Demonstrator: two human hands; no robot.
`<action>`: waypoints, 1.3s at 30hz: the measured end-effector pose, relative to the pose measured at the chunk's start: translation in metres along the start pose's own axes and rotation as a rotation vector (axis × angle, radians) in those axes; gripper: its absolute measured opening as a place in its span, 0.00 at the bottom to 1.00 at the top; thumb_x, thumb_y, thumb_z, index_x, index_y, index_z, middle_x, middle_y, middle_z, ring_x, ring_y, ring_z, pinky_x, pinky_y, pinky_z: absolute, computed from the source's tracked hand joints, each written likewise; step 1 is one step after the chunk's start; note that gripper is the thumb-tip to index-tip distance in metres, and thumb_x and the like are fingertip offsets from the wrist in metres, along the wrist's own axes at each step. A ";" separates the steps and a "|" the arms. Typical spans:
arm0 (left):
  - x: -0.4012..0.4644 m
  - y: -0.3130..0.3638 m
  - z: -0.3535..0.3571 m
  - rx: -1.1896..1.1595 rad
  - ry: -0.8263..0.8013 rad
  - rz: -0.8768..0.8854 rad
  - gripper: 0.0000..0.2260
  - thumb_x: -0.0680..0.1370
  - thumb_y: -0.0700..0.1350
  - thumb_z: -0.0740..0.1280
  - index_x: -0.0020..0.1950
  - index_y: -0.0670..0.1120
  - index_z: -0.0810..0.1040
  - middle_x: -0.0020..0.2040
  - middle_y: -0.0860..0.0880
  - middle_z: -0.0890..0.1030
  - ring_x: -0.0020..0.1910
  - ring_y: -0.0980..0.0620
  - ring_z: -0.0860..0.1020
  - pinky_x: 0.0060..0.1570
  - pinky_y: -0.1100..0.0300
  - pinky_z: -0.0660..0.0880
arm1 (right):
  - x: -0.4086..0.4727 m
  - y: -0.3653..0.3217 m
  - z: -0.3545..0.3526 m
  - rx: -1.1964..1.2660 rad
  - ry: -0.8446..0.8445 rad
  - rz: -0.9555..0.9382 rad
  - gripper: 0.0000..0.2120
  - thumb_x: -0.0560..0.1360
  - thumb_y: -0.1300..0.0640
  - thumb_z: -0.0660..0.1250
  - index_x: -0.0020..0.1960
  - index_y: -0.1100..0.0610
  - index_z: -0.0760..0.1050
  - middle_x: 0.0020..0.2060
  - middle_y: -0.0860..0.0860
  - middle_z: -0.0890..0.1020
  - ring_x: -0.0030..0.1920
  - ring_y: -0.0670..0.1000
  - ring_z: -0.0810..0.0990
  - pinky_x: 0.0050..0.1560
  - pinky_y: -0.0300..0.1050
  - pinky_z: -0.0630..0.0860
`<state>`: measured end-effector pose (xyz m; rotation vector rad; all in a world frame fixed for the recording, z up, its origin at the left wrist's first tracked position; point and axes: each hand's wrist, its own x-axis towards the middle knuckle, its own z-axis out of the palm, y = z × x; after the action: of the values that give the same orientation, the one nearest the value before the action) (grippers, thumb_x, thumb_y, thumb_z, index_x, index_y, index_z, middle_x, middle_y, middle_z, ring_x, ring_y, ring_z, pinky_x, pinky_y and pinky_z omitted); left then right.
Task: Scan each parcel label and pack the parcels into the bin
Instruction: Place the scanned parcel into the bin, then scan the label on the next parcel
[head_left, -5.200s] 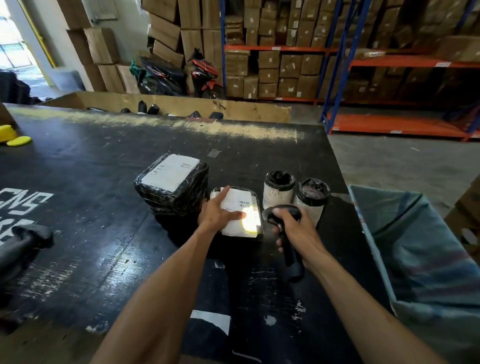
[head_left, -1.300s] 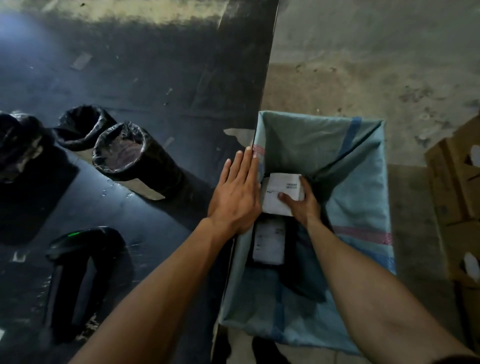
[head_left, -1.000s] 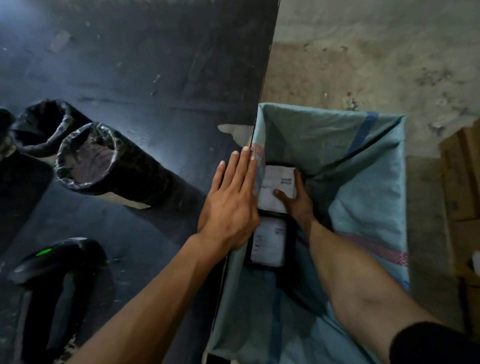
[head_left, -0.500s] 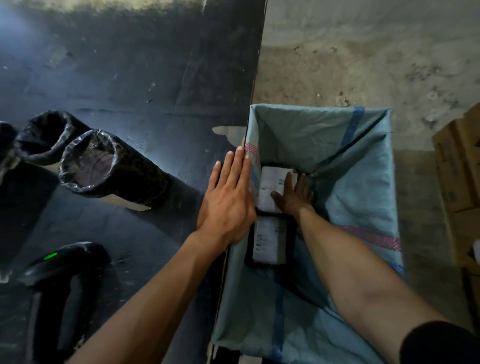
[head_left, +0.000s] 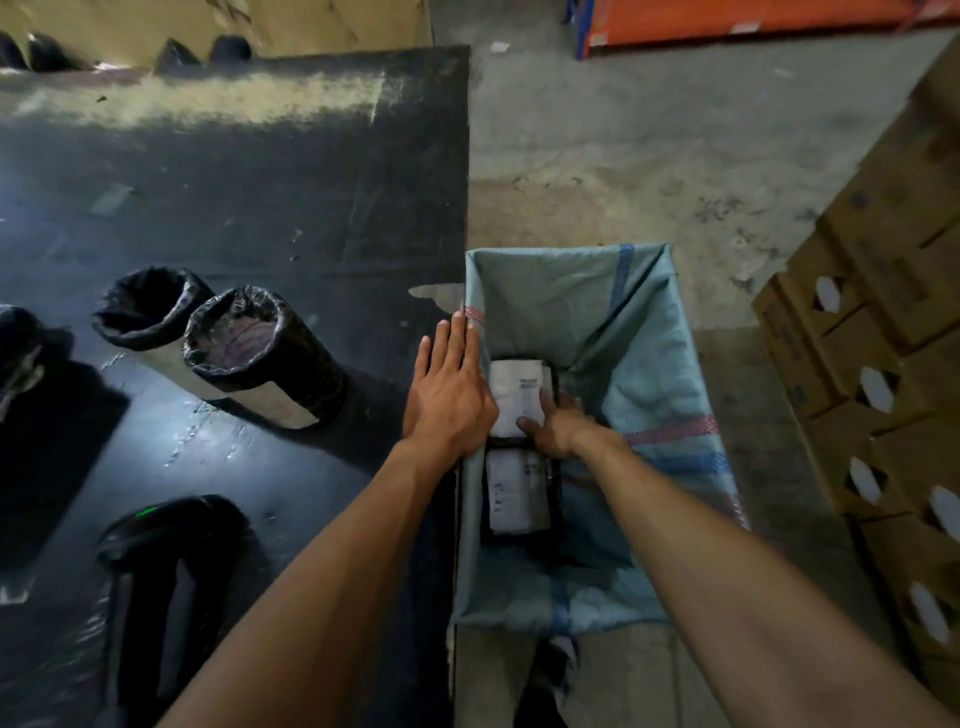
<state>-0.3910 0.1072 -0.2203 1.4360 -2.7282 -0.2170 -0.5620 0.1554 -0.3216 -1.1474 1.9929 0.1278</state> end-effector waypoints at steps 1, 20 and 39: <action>0.000 -0.001 -0.001 -0.006 -0.010 0.004 0.30 0.82 0.47 0.52 0.82 0.41 0.44 0.82 0.44 0.43 0.81 0.47 0.42 0.79 0.49 0.40 | -0.010 0.001 -0.002 0.014 0.006 0.005 0.40 0.85 0.35 0.52 0.86 0.52 0.38 0.85 0.57 0.42 0.85 0.61 0.42 0.83 0.61 0.47; -0.066 -0.080 -0.167 -0.360 0.214 0.322 0.15 0.79 0.53 0.64 0.56 0.43 0.79 0.55 0.42 0.81 0.54 0.39 0.79 0.50 0.48 0.77 | -0.233 -0.137 -0.048 0.096 0.663 -0.057 0.33 0.83 0.37 0.61 0.80 0.58 0.68 0.74 0.61 0.76 0.75 0.61 0.73 0.71 0.50 0.70; -0.146 -0.444 -0.276 -0.027 0.239 -0.568 0.36 0.77 0.68 0.62 0.75 0.44 0.66 0.71 0.34 0.68 0.71 0.33 0.66 0.71 0.37 0.60 | -0.278 -0.400 0.017 -0.240 0.503 -0.439 0.42 0.73 0.20 0.56 0.79 0.44 0.64 0.74 0.51 0.75 0.70 0.57 0.76 0.62 0.57 0.76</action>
<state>0.0843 -0.0479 -0.0102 2.0435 -2.0723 -0.0912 -0.1762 0.1193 -0.0252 -1.8929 2.1259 -0.1695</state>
